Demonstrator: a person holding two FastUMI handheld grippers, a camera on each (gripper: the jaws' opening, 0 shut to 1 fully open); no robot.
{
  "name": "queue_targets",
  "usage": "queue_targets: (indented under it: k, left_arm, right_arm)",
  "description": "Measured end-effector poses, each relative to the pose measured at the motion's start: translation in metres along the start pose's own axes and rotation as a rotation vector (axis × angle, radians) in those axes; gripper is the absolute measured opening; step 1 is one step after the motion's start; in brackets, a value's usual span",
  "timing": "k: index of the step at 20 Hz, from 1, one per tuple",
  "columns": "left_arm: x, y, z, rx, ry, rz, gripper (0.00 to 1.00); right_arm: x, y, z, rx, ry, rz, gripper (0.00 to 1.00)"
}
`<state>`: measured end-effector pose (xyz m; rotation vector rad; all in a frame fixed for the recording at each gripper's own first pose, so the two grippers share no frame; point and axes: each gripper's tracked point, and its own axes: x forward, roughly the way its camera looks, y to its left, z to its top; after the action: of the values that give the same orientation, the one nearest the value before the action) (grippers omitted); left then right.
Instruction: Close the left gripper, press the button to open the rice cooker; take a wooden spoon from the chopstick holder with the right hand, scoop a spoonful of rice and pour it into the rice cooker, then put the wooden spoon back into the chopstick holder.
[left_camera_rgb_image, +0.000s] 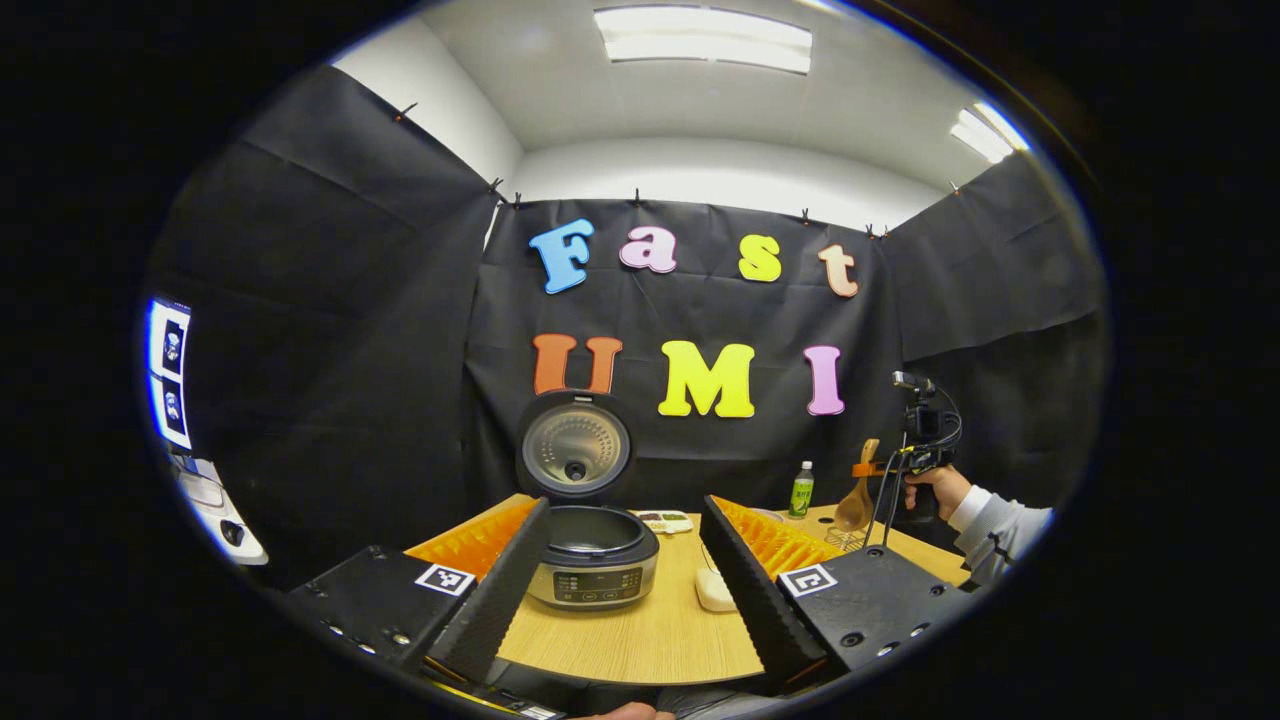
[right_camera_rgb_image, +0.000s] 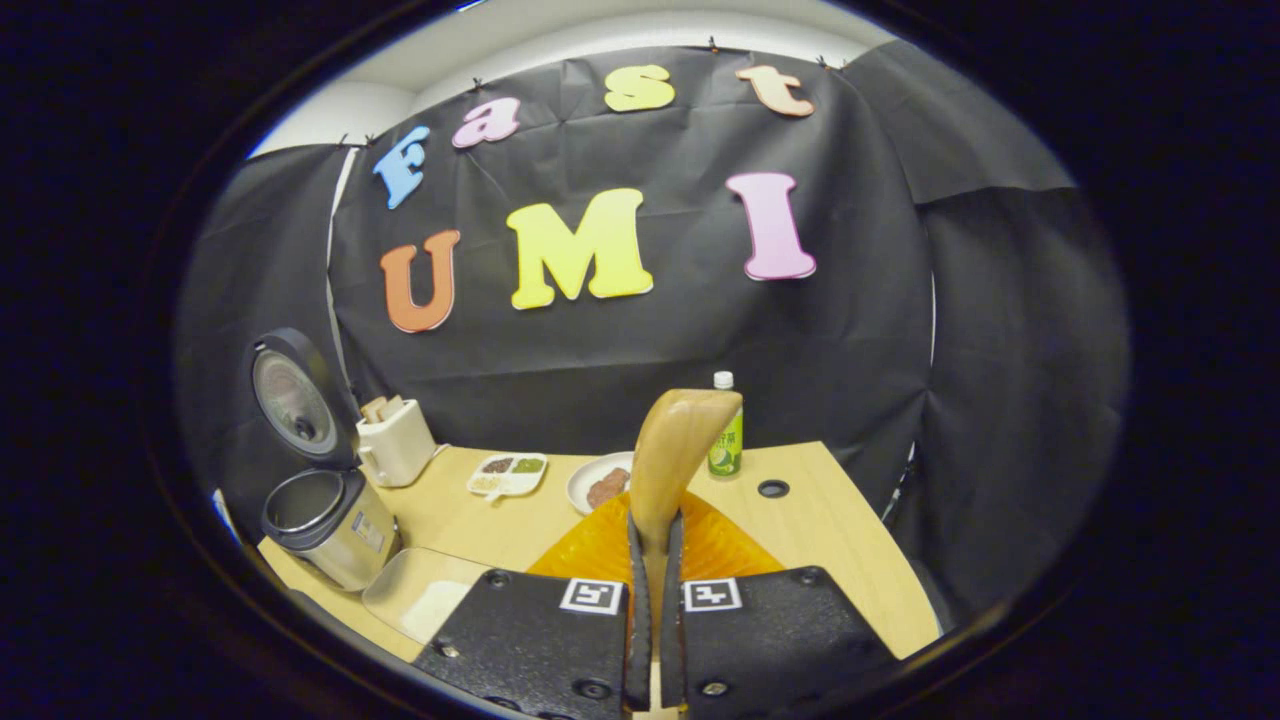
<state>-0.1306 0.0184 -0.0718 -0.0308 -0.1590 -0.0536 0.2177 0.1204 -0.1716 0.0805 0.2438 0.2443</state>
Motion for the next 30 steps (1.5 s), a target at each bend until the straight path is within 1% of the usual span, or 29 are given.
queue_targets:
  k: [3,5,8,9,10,13,15,16,17,18,20,21,22,23,24,27,29,30]
  left_arm:
    - [-0.002,0.006,-0.003,0.016,0.014,0.011,0.95]
    - [-0.002,0.007,-0.007,0.022,0.027,0.012,0.95]
    - [0.001,0.010,-0.015,0.018,0.048,0.015,0.95]
    - [0.002,0.012,-0.018,0.018,0.055,0.020,0.95]
    - [0.003,0.014,-0.021,0.017,0.065,0.026,0.95]
    - [0.005,0.015,-0.024,0.003,0.081,0.027,0.95]
    - [0.004,0.018,-0.023,0.003,0.078,0.028,0.95]
    - [0.003,0.019,-0.025,0.003,0.079,0.032,0.85]
    - [0.003,0.020,-0.025,-0.001,0.077,0.035,0.95]
    - [0.004,0.022,-0.024,-0.008,0.073,0.036,0.95]
    - [0.002,0.026,-0.023,-0.027,0.070,0.039,0.95]
    - [0.002,0.027,-0.025,-0.034,0.074,0.040,0.95]
    - [0.005,0.027,-0.027,-0.038,0.081,0.043,0.95]
    - [0.005,0.027,-0.028,-0.039,0.085,0.044,0.94]
    - [0.007,0.026,-0.029,-0.040,0.088,0.043,0.94]
    - [0.008,0.025,-0.030,-0.051,0.092,0.033,0.94]
    - [0.008,0.021,-0.035,-0.052,0.108,0.018,0.94]
    - [0.011,0.018,-0.038,-0.048,0.115,0.009,0.94]
  right_arm:
    - [-0.007,0.037,0.006,-0.018,-0.041,0.011,0.08]
    - [-0.010,0.069,0.006,-0.018,-0.062,0.036,0.08]
    - [-0.009,0.115,-0.012,-0.033,-0.058,0.068,0.08]
    - [-0.006,0.130,-0.021,-0.042,-0.054,0.079,0.16]
    - [-0.003,0.141,-0.032,-0.052,-0.047,0.082,0.08]
    - [0.009,0.166,-0.066,-0.093,-0.013,0.075,0.08]
    - [0.016,0.172,-0.086,-0.121,0.005,0.048,0.08]
    - [0.018,0.174,-0.098,-0.137,0.025,0.038,0.08]
    - [0.018,0.180,-0.109,-0.154,0.038,0.045,0.08]
    - [0.019,0.183,-0.114,-0.165,0.037,0.044,0.08]
    - [0.021,0.171,-0.118,-0.204,0.020,-0.013,0.08]
    - [0.025,0.167,-0.124,-0.230,0.026,-0.044,0.08]
    - [0.026,0.167,-0.134,-0.239,0.052,-0.056,0.08]
    - [0.027,0.172,-0.149,-0.213,0.098,-0.032,0.08]
    - [0.025,0.184,-0.163,-0.166,0.143,0.020,0.08]
    - [0.015,0.199,-0.164,-0.099,0.165,0.078,0.08]
    - [0.010,0.216,-0.167,-0.078,0.184,0.137,0.08]
    - [0.009,0.218,-0.168,-0.074,0.188,0.149,0.08]
